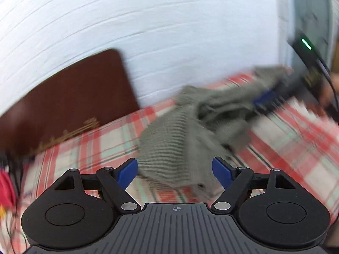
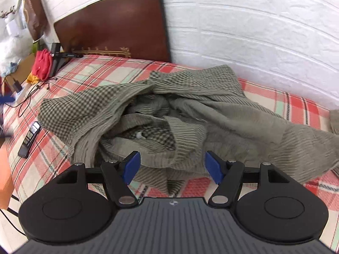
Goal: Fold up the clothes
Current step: 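Grasp the shirt fabric near the collar with the left gripper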
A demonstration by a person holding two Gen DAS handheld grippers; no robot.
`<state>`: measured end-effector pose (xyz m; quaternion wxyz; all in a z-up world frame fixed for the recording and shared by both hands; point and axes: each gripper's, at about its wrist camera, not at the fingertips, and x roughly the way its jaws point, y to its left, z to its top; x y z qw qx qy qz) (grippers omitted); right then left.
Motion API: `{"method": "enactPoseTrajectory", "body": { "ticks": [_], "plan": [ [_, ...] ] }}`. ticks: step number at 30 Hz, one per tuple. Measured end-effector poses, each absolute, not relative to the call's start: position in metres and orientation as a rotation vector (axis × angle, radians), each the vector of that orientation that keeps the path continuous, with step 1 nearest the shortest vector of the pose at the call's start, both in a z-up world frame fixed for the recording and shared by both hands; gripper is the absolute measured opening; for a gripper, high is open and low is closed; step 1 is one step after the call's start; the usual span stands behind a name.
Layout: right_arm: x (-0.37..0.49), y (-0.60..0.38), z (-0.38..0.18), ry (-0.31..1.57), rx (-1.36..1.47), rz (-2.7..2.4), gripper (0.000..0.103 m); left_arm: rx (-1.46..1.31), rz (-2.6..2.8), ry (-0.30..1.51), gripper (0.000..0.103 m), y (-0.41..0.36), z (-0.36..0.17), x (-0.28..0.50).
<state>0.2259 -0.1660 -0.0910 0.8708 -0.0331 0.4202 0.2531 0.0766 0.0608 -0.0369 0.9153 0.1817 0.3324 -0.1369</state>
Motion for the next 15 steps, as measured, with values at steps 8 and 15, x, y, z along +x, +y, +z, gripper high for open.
{"method": "enactPoseTrajectory", "body": {
  "ticks": [8,15],
  "plan": [
    [0.221,-0.179,-0.101,0.899,-0.071,0.507,0.071,0.370,-0.203,0.688,0.076,-0.022,-0.102,0.106],
    [0.221,-0.188,-0.108,0.902,-0.072,0.493,0.071,0.201,-0.063,0.775,0.002,0.015,-0.126,0.141]
  ]
}}
